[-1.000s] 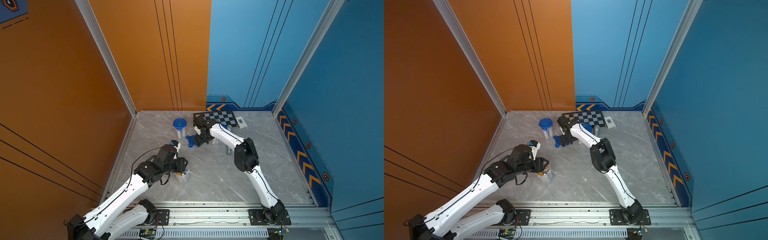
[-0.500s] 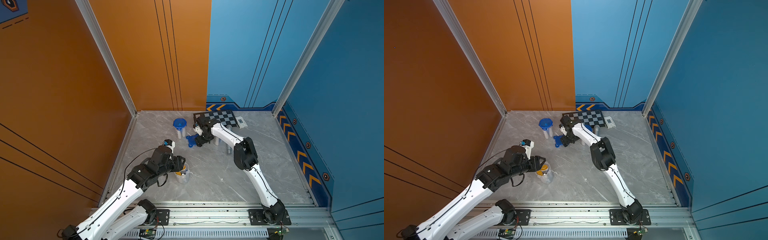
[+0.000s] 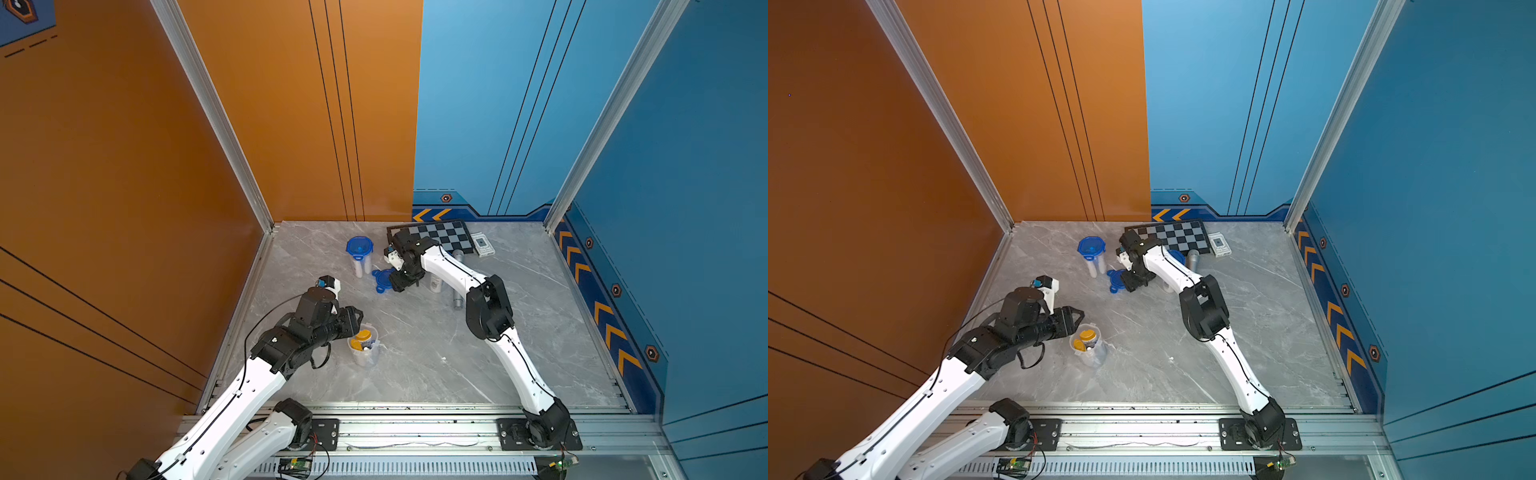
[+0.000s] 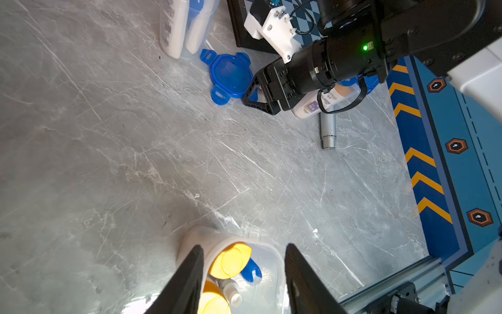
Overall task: Pack away toiletry kits
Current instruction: Pick up the lid from the center of the board.
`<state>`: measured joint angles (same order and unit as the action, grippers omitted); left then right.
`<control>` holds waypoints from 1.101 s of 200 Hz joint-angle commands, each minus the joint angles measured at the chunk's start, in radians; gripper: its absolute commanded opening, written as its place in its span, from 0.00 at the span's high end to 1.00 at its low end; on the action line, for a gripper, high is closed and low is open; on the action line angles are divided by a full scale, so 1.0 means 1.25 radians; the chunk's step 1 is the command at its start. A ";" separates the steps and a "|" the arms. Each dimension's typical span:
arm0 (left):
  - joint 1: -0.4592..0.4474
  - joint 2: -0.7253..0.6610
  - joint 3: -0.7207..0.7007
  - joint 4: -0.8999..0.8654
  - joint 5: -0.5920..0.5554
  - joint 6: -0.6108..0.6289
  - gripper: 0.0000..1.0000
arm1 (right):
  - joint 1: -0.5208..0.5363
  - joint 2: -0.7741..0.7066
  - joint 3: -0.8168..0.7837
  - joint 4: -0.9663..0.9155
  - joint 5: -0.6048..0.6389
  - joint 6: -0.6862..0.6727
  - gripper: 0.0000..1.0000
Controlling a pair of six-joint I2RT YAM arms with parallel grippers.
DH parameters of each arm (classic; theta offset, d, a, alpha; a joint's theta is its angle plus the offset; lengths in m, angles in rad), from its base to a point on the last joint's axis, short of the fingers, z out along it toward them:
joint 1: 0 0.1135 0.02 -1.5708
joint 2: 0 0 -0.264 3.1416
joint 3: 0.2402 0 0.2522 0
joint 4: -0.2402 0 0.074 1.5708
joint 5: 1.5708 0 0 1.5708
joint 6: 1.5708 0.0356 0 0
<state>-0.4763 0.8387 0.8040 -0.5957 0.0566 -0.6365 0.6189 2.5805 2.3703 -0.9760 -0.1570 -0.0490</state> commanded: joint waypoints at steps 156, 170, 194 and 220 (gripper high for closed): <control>0.096 -0.003 -0.005 -0.026 0.038 0.014 0.59 | 0.018 0.017 -0.039 -0.002 -0.013 -0.022 0.65; 0.101 -0.005 -0.006 -0.028 0.038 0.013 0.59 | 0.021 -0.008 -0.073 0.008 -0.008 -0.020 0.71; 0.107 -0.010 -0.009 -0.029 0.036 0.010 0.59 | 0.032 -0.076 -0.170 0.062 -0.008 -0.008 0.77; 0.112 -0.014 -0.010 -0.029 0.036 0.009 0.59 | 0.042 -0.140 -0.239 0.093 -0.017 0.009 0.80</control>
<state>-0.3485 0.8371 0.8028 -0.6025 0.1089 -0.6334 0.6498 2.4683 2.1559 -0.8639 -0.1791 -0.0616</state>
